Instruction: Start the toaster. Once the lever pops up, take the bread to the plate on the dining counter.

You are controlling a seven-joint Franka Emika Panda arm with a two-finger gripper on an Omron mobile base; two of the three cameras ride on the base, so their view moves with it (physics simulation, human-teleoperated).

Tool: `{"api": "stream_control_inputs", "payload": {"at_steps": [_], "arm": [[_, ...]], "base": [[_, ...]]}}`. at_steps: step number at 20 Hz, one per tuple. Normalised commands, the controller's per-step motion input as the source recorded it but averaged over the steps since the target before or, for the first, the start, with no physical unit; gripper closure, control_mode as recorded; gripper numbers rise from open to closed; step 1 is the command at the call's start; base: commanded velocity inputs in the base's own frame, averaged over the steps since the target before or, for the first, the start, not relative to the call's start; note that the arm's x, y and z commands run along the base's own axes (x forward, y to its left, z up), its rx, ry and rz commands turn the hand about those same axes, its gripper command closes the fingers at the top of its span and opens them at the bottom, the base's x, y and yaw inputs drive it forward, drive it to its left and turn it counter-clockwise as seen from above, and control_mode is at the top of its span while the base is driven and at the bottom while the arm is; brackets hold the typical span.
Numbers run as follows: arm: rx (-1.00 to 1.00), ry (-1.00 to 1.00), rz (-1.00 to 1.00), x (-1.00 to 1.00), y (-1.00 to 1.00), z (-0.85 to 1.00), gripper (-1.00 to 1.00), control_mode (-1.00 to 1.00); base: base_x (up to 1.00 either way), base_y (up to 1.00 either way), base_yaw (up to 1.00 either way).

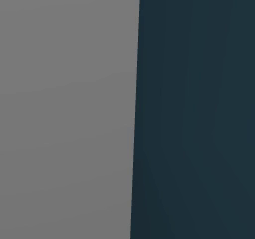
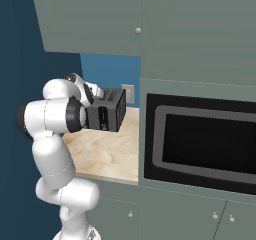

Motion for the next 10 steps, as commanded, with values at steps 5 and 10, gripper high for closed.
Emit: {"api": "stream_control_inputs", "payload": {"at_steps": [5, 10], "arm": [[0.0, 0.0, 0.0, 0.0, 0.0, 0.0, -1.0, -1.0], [0.0, 0.0, 0.0, 0.0, 0.0, 0.0, -1.0, -1.0]], "base": [[0.0, 0.0, 0.0], [0.0, 0.0, 0.0]]}}
